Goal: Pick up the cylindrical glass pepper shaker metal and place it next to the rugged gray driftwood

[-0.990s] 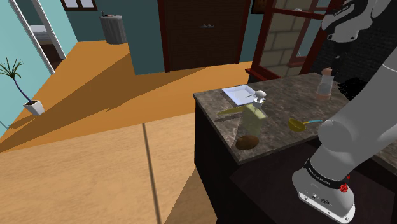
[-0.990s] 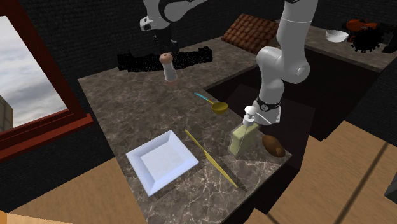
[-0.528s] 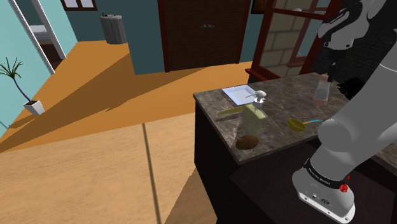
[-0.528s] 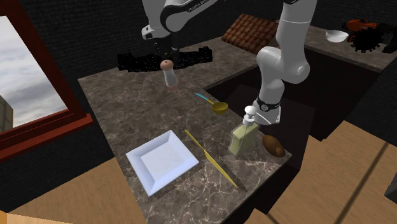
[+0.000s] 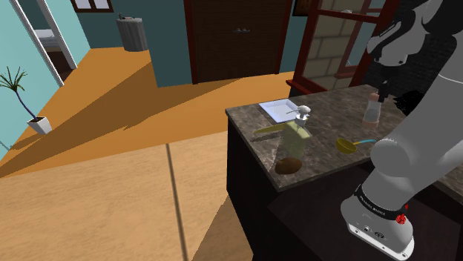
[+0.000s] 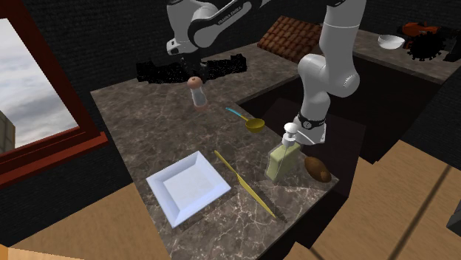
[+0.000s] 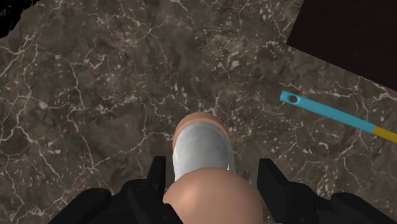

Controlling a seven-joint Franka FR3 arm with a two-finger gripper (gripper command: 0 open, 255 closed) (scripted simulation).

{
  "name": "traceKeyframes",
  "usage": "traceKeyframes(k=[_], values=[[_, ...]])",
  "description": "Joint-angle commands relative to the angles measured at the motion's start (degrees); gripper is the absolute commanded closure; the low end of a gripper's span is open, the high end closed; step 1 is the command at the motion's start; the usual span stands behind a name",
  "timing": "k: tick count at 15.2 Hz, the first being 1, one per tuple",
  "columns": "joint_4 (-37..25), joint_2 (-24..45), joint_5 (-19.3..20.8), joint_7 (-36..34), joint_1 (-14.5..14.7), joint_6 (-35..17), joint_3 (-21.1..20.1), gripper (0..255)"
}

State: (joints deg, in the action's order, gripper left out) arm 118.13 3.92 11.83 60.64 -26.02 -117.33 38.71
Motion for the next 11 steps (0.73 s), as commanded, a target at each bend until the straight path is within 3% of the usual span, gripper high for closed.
traceKeyframes(k=[1, 6, 7, 11], values=[[0.11, 0.10, -0.05, -0.03, 0.00, -0.21, -0.01, 255], [0.11, 0.10, -0.05, -0.03, 0.00, -0.21, -0.01, 255], [0.11, 0.10, -0.05, -0.02, 0.00, -0.21, -0.01, 0], [0.11, 0.09, -0.05, -0.03, 0.00, -0.21, -0.01, 0]])
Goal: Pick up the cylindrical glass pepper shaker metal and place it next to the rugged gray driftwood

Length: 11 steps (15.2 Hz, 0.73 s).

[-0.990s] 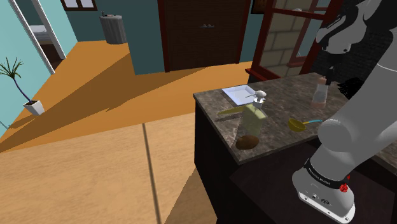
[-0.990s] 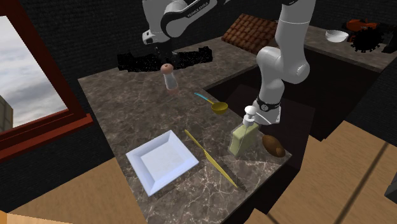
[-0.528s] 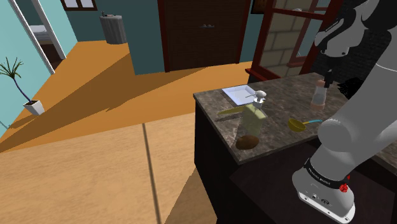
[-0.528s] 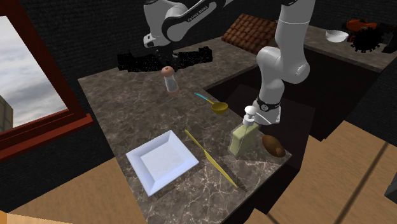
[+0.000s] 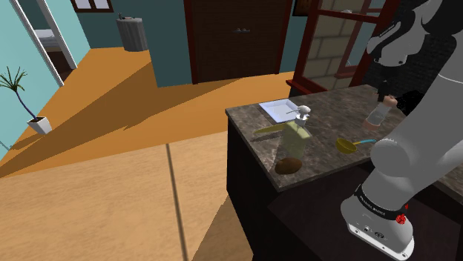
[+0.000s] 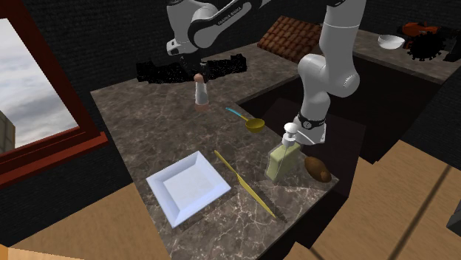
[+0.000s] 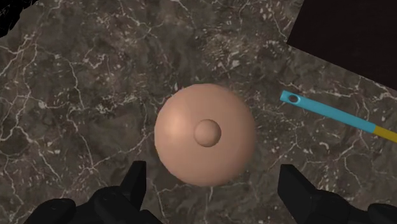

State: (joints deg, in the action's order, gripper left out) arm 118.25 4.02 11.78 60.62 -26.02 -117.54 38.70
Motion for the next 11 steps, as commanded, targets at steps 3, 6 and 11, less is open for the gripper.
traceKeyframes(k=[3, 6, 11], values=[[-2.61, -1.37, 0.51, -0.44, 0.57, 3.87, -0.35, 0], [-5.19, -2.27, 0.77, -0.69, 1.03, 7.30, -0.70, 0], [-5.19, -2.27, 0.77, -0.69, 1.03, 7.30, -0.70, 0]])
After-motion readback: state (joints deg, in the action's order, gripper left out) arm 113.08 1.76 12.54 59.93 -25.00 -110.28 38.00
